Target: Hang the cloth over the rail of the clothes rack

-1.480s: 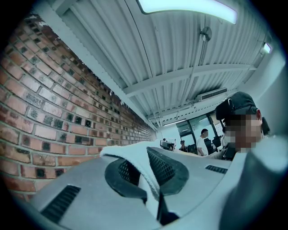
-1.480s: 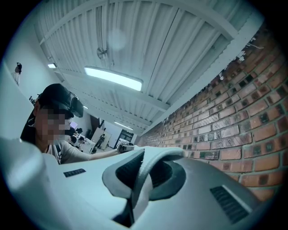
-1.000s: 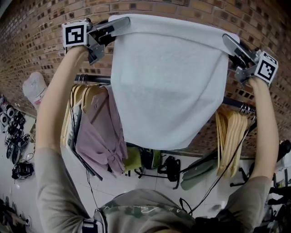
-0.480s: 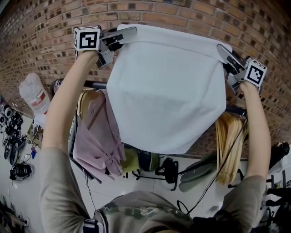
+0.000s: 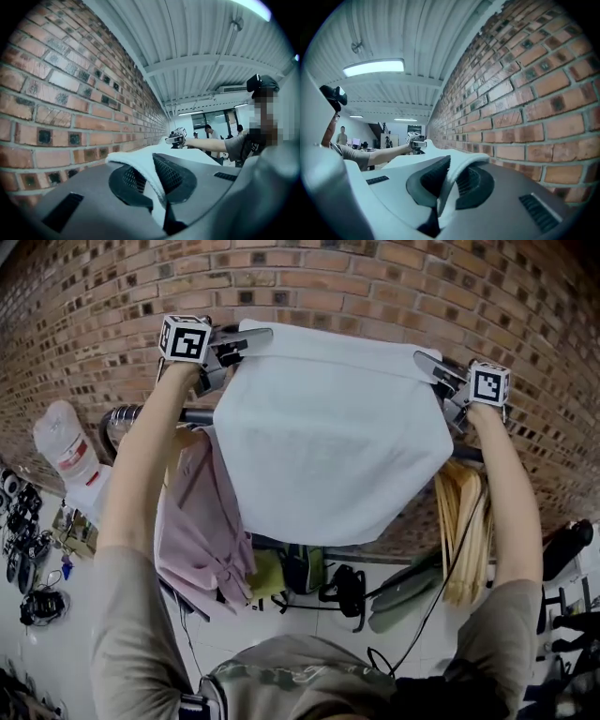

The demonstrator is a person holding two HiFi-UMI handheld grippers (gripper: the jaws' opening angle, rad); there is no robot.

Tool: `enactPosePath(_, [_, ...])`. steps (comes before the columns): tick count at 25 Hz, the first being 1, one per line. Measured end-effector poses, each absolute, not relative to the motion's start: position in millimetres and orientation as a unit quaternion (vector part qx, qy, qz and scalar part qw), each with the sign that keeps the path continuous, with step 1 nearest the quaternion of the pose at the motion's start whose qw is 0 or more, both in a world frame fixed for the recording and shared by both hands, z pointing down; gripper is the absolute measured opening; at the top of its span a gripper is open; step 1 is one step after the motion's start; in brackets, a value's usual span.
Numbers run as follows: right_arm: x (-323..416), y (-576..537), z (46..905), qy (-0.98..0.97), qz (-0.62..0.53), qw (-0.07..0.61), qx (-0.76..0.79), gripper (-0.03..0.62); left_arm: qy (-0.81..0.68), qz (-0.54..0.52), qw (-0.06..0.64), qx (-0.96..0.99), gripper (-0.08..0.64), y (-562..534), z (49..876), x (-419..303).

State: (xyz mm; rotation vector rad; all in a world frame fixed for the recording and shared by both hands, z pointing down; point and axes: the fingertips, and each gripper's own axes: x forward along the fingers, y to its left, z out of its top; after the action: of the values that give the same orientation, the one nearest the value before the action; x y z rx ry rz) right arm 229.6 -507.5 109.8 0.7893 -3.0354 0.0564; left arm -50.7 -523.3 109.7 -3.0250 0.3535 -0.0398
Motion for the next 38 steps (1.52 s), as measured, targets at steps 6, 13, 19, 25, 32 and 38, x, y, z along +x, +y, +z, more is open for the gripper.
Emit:
enactPosePath(6, [232.7, -515.1, 131.3, -0.96, 0.045, 0.037, 0.272, 0.02, 0.138, -0.054, 0.003, -0.989, 0.017, -532.7, 137.2, -48.9])
enactPosePath(13, [227.1, -509.7, 141.2, -0.96, 0.083, 0.043, 0.266, 0.02, 0.128, -0.065, -0.056, -0.988, 0.017, -529.6, 150.8, -48.0])
enactPosePath(19, [224.9, -507.5, 143.8, -0.958, 0.102, 0.028, 0.267, 0.021, 0.12, -0.057, -0.081, -0.988, 0.061, -526.8, 154.2, -46.9])
enactPosePath(25, [219.9, -507.5, 141.5, -0.96, 0.101, 0.03, 0.26, 0.146, 0.099, -0.049, -0.143, -0.984, 0.199, -518.2, 161.6, -40.7])
enactPosePath(32, [220.5, -508.5, 139.1, -0.958, 0.097, 0.029, 0.269, 0.225, 0.106, -0.1, -0.112, -0.983, 0.339, -519.1, 175.7, -37.0])
enactPosePath(38, [219.2, -505.5, 140.3, -0.96, 0.098, 0.028, 0.262, 0.225, 0.085, -0.102, -0.166, -0.977, 0.339, -506.5, 186.3, -30.0])
